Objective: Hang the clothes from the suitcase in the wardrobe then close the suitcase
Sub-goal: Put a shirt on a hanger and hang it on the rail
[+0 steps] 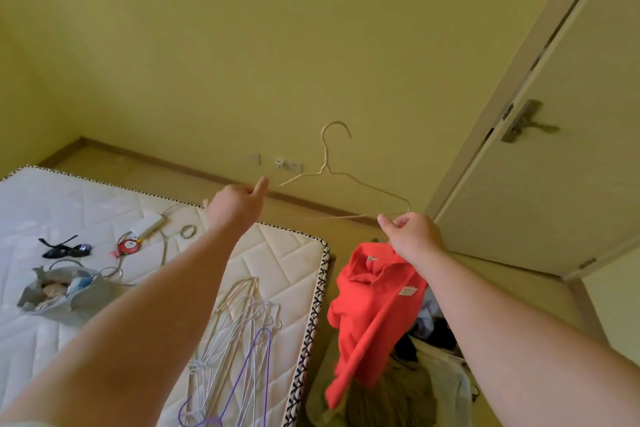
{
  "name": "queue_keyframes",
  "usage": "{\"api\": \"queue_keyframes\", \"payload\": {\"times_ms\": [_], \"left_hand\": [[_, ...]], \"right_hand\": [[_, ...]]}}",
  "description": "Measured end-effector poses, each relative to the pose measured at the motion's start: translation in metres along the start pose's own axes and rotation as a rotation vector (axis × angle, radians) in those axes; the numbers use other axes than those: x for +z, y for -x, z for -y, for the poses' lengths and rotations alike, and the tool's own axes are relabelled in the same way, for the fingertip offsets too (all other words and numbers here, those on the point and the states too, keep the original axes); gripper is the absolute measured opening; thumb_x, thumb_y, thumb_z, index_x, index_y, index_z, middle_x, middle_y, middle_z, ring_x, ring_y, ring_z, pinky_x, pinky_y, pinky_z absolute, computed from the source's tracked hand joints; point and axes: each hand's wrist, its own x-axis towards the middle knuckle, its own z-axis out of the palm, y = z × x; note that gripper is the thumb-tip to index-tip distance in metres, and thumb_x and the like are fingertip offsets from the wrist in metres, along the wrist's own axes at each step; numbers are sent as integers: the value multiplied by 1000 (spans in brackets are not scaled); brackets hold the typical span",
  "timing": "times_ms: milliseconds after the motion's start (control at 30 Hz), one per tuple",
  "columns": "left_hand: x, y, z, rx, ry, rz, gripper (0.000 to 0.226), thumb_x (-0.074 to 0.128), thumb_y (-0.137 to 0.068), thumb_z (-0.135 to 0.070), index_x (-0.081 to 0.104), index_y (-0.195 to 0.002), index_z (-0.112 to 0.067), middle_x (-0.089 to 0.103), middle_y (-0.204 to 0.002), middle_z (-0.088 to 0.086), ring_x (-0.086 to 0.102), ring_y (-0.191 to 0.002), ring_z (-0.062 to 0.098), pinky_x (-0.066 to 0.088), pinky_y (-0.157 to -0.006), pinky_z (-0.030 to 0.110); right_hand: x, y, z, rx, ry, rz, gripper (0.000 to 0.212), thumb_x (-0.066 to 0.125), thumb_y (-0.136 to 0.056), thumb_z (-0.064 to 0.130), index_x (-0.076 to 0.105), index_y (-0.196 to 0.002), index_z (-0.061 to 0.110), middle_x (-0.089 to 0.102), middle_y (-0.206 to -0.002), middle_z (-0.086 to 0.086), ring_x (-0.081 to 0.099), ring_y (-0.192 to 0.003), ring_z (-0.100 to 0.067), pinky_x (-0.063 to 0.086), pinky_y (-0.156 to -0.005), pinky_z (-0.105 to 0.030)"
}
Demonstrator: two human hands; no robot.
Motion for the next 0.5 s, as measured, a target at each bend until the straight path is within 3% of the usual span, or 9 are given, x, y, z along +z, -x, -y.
{"api": "queue_keyframes", "payload": {"times_ms": [33,100,200,300,367,467,500], "left_hand": [[-5,-6,-13,38,-34,-62,74,35,-95,-69,58,-54,-12,59,-56,4,57,-74,29,38,-91,42],[-15,-18,-42,132,-63,-174,65,43,-93,-57,58,-51,-10,56,-54,5,52,-86,30,29,-92,42],[-31,-25,-76,233,-73,-253,47,48,-80,-42,56,-46,-10,52,-49,3,44,-91,29,28,-92,42],[-44,-25,-109,341,-35,-293,39,51,-76,-33,50,-41,-13,49,-50,-2,40,-90,26,29,-96,39],[-53,-25,-129,432,-21,-306,37,53,-74,-30,49,-41,-15,47,-50,-3,37,-90,22,28,-98,36],[-67,-23,-156,595,-60,-302,34,54,-72,-29,52,-43,-13,47,-49,-4,36,-91,21,25,-94,31],[-71,-21,-165,652,-80,-289,34,55,-73,-28,51,-44,-12,47,-50,-4,36,-92,21,25,-92,30]], "right_hand": [[-6,-1,-3,10,13,-18,42,69,-82,62,60,-82,21,70,-86,2,66,-88,-25,53,-80,-35],[-22,-1,-7,31,42,-52,39,77,-78,55,59,-86,21,68,-94,1,65,-92,-27,50,-78,-33],[-37,-1,-12,33,112,-37,46,82,-74,46,58,-105,23,65,-103,1,64,-98,-26,50,-84,-34],[-48,4,-16,-24,172,-9,50,81,-77,37,60,-122,26,59,-85,12,61,-91,-21,49,-83,-30],[-54,9,-18,-86,215,17,49,78,-82,36,61,-127,30,59,-84,16,59,-91,-19,49,-85,-28],[-59,19,-19,-189,251,78,47,66,-91,50,61,-134,31,67,-123,6,61,-115,-21,49,-96,-34],[-59,22,-19,-218,262,88,42,59,-94,54,64,-129,31,67,-124,5,62,-116,-21,49,-95,-36]]}}
